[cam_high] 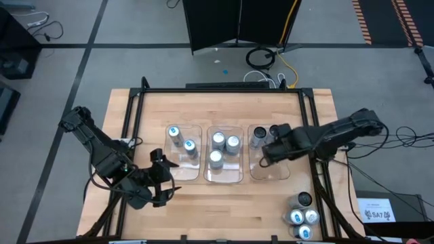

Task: Sort soda cans
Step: Put the left white soda can into the right transparent bin

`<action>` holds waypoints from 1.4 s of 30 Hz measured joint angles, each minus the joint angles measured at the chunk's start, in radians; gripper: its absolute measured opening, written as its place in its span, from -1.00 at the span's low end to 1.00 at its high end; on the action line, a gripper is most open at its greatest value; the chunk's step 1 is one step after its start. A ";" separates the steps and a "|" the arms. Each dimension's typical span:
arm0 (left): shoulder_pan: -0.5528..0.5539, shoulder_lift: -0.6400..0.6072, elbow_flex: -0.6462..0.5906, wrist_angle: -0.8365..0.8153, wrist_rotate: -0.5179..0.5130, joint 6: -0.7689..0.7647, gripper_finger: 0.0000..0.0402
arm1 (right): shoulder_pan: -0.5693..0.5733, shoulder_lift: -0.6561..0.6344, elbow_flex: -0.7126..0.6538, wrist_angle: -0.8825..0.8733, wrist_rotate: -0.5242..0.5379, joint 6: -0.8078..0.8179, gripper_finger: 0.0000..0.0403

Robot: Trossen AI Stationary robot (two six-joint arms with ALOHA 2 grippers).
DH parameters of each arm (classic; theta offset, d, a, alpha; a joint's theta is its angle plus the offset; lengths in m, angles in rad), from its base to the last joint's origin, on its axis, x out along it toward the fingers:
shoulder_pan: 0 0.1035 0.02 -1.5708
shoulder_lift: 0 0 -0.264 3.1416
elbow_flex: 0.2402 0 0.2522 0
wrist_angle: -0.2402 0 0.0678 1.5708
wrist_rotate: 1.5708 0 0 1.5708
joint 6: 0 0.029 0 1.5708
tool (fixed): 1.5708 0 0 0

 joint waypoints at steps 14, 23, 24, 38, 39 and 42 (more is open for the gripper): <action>0.000 0.000 0.000 0.018 -0.001 0.000 0.80 | -0.066 -0.011 -0.170 0.206 -0.077 -0.116 0.31; -0.001 0.000 0.000 0.018 -0.001 0.000 0.80 | -0.067 -0.011 -0.157 0.217 -0.044 -0.128 0.31; -0.001 0.000 0.000 0.018 -0.001 0.000 0.80 | -0.066 -0.011 -0.157 0.220 -0.044 -0.131 0.31; -0.001 0.000 0.000 0.018 0.029 -0.002 0.80 | -0.054 -0.011 -0.156 0.233 0.003 -0.140 0.31; -0.001 0.000 0.000 0.018 0.029 -0.002 0.80 | -0.051 -0.011 -0.156 0.233 0.003 -0.140 0.31; -0.001 0.000 0.000 0.019 0.030 -0.002 0.80 | -0.049 -0.011 -0.156 0.231 0.002 -0.140 0.31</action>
